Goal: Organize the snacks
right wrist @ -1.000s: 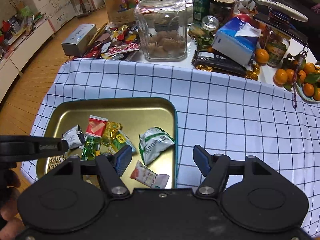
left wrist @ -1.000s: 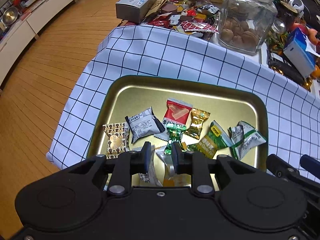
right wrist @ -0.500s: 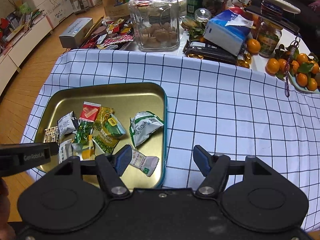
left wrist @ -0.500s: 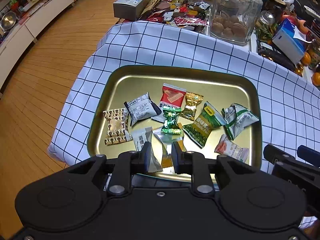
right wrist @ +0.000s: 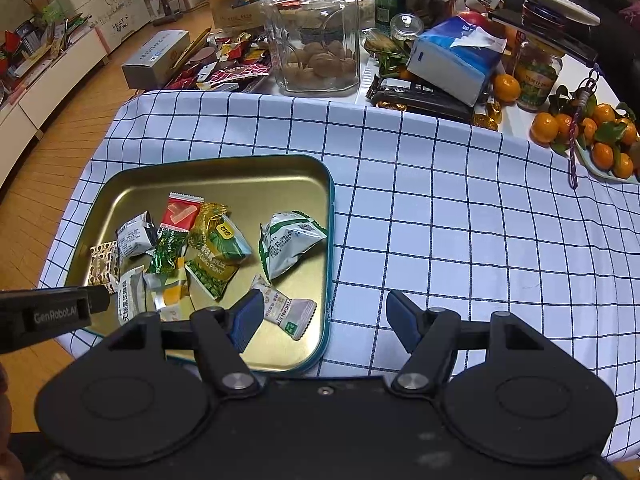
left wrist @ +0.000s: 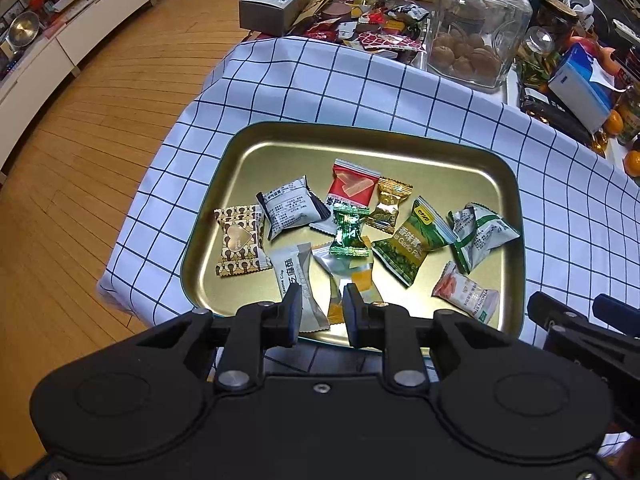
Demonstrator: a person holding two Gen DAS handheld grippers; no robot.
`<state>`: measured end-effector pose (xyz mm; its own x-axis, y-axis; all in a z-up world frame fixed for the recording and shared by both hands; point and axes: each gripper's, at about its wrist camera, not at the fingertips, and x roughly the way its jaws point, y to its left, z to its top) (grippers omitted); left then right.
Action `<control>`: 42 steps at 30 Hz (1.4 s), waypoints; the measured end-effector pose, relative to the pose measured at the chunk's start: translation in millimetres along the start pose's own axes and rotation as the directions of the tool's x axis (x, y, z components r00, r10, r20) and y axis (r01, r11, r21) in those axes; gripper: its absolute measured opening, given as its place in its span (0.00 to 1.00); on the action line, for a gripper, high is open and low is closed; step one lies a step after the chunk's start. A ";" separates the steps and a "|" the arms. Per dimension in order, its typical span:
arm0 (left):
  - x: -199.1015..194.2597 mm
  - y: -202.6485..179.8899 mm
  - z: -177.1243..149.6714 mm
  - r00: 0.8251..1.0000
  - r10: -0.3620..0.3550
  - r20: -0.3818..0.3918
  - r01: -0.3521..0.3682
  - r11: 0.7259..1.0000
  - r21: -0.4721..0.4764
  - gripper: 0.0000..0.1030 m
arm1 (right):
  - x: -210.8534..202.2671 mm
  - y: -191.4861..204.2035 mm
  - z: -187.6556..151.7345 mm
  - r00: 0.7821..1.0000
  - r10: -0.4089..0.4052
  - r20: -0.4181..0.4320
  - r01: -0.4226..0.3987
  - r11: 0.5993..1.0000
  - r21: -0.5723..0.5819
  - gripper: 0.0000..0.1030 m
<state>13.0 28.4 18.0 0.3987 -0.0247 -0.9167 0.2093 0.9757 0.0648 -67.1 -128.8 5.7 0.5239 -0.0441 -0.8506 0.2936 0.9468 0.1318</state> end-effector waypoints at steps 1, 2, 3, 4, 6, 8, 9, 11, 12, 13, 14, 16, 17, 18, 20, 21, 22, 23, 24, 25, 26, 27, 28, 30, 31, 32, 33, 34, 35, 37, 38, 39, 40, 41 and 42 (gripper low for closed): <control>0.0 -0.6 -0.3 1.000 0.000 0.000 0.000 1.000 0.003 0.31 | 0.2 -0.1 -0.1 1.000 0.000 -0.001 0.000 1.000 0.000 0.69; 0.2 -1.1 -0.8 1.000 0.002 0.001 -0.002 1.000 0.007 0.31 | 0.3 -0.1 0.0 1.000 0.000 -0.002 0.000 1.000 0.000 0.69; 0.3 -1.8 -1.0 1.000 0.004 0.001 -0.004 1.000 0.011 0.31 | 0.2 -0.2 0.0 1.000 -0.001 -0.001 0.001 1.000 0.000 0.69; 0.4 -2.4 -1.3 1.000 0.005 0.002 -0.005 1.000 0.015 0.31 | 0.3 -0.1 0.0 1.000 -0.001 -0.001 0.001 1.000 -0.001 0.69; 0.6 -3.1 -2.1 1.000 0.007 0.003 -0.007 1.000 0.020 0.31 | 0.3 -0.5 -0.2 1.000 -0.003 -0.001 0.003 1.000 -0.001 0.69; 0.6 -2.8 -2.2 1.000 0.005 0.001 -0.005 1.000 0.021 0.31 | 0.3 -0.8 -0.5 1.000 -0.003 -0.002 0.003 1.000 0.001 0.69; 0.4 -2.8 -2.2 1.000 0.004 0.001 -0.004 1.000 0.020 0.31 | 0.3 -1.0 -0.6 1.000 -0.003 -0.003 0.003 1.000 0.002 0.69; 0.4 -2.4 -1.8 1.000 0.002 -0.001 -0.002 1.000 0.018 0.31 | 0.5 -1.0 -0.3 1.000 -0.004 -0.003 0.004 1.000 0.002 0.69; 0.6 -2.2 -1.6 1.000 0.001 -0.002 -0.001 1.000 0.016 0.31 | 0.5 -1.0 -0.3 1.000 -0.004 -0.003 0.004 1.000 0.002 0.69; 1.0 -1.8 -1.5 1.000 -0.001 -0.005 0.001 1.000 0.014 0.31 | 0.6 -1.0 -0.2 1.000 -0.005 -0.004 0.005 1.000 0.001 0.69; 1.6 -1.8 -1.4 1.000 0.000 -0.008 0.000 1.000 0.012 0.31 | 0.7 -0.7 -0.4 1.000 -0.006 -0.004 0.006 1.000 -0.001 0.69; 2.9 -2.0 -1.3 1.000 0.005 -0.012 -0.005 1.000 0.014 0.31 | 0.8 -0.8 -0.7 1.000 -0.009 -0.005 0.009 1.000 -0.006 0.69; 3.1 -2.3 -1.8 1.000 0.010 -0.011 -0.010 1.000 0.014 0.31 | 1.0 -1.0 -0.6 1.000 -0.009 -0.005 0.009 1.000 -0.005 0.69; 3.3 -2.6 -2.3 1.000 0.012 -0.010 -0.012 1.000 0.016 0.31 | 1.2 -1.2 -0.6 1.000 -0.009 -0.005 0.009 1.000 -0.005 0.69; 3.7 -3.1 -2.9 1.000 0.012 -0.010 -0.012 1.000 0.020 0.31 | 1.1 -1.2 -0.7 1.000 -0.009 -0.007 0.009 1.000 -0.005 0.69; 3.8 -3.2 -3.1 1.000 0.010 -0.011 -0.010 1.000 0.021 0.31 | 1.2 -1.3 -0.6 1.000 -0.009 -0.007 0.009 1.000 -0.005 0.69; 3.8 -3.3 -3.3 1.000 0.010 -0.011 -0.010 1.000 0.021 0.30 | 1.2 -1.2 -0.7 1.000 -0.009 -0.008 0.009 1.000 -0.005 0.69; 3.9 -3.4 -3.3 1.000 0.011 -0.011 -0.011 1.000 0.022 0.31 | 1.2 -1.2 -0.7 1.000 -0.009 -0.008 0.009 1.000 -0.006 0.69; 4.0 -3.4 -3.3 1.000 0.011 -0.011 -0.011 1.000 0.022 0.31 | 1.3 -1.2 -0.6 1.000 -0.010 -0.009 0.010 1.000 -0.007 0.69; 4.1 -3.5 -3.4 1.000 0.011 -0.013 -0.011 1.000 0.022 0.30 | 1.4 -0.7 -0.9 1.000 -0.011 -0.010 0.011 1.000 -0.009 0.69; 4.4 -3.1 -3.3 1.000 0.010 -0.015 -0.009 1.000 0.022 0.30 | 1.5 -0.4 -1.1 1.000 -0.011 -0.011 0.011 1.000 -0.010 0.69; 4.6 -3.0 -3.4 1.000 0.008 -0.016 -0.008 1.000 0.022 0.31 | 1.6 -0.3 -1.2 1.000 -0.011 -0.012 0.011 1.000 -0.010 0.69; 5.0 -2.9 -3.5 1.000 0.008 -0.018 -0.008 1.000 0.023 0.31 | 1.8 -0.2 -1.3 1.000 -0.011 -0.013 0.011 1.000 -0.010 0.69; 6.0 -3.2 -3.5 1.000 0.010 -0.021 -0.009 1.000 0.025 0.30 | 2.2 -0.3 -1.5 1.000 -0.011 -0.016 0.011 1.000 -0.011 0.69; 6.1 -3.2 -3.6 1.000 0.010 -0.022 -0.009 1.000 0.026 0.31 | 2.3 -0.3 -1.5 1.000 -0.012 -0.016 0.012 1.000 -0.011 0.69; 6.3 -3.3 -3.8 1.000 0.010 -0.023 -0.009 1.000 0.027 0.31 | 2.4 -0.4 -1.4 1.000 -0.013 -0.017 0.013 1.000 -0.012 0.69; 6.3 -3.6 -3.9 1.000 0.010 -0.023 -0.009 1.000 0.027 0.31 | 2.5 -0.4 -1.3 1.000 -0.013 -0.018 0.013 1.000 -0.012 0.69; 6.3 -3.9 -4.3 1.000 0.011 -0.023 -0.010 1.000 0.028 0.30 | 2.5 -0.4 -1.4 1.000 -0.012 -0.018 0.012 1.000 -0.012 0.69; 6.4 -4.0 -4.4 1.000 0.012 -0.023 -0.011 1.000 0.029 0.31 | 2.5 -0.4 -1.4 1.000 -0.012 -0.018 0.012 1.000 -0.013 0.69; 6.4 -4.4 -4.6 1.000 0.009 -0.024 -0.009 0.999 0.032 0.31 | 2.6 -0.2 -1.4 1.000 -0.012 -0.018 0.012 1.000 -0.013 0.69; 6.3 -4.6 -4.7 1.000 0.008 -0.024 -0.008 0.999 0.033 0.31 | 2.6 -0.2 -1.3 1.000 -0.013 -0.018 0.013 1.000 -0.013 0.69; 6.4 -4.8 -4.8 1.000 0.009 -0.024 -0.008 0.999 0.034 0.30 | 2.8 -0.1 -1.2 1.000 -0.014 -0.019 0.014 1.000 -0.013 0.69; 6.6 -4.9 -4.8 1.000 0.010 -0.024 -0.009 0.999 0.035 0.31 | 2.9 0.1 -1.3 1.000 -0.014 -0.019 0.014 1.000 -0.014 0.69; 6.7 -4.9 -4.7 1.000 0.010 -0.025 -0.009 0.999 0.035 0.30 | 2.9 0.0 -1.2 1.000 -0.013 -0.019 0.013 1.000 -0.014 0.69; 6.8 -4.9 -4.8 1.000 0.010 -0.026 -0.009 0.999 0.035 0.31 | 3.0 0.0 -1.2 1.000 -0.013 -0.019 0.013 1.000 -0.014 0.69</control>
<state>10.4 24.5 9.6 0.3777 -0.0095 -0.9259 0.2371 0.9676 0.0868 -66.5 -128.5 2.6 0.5044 -0.0503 -0.8620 0.2888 0.9506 0.1135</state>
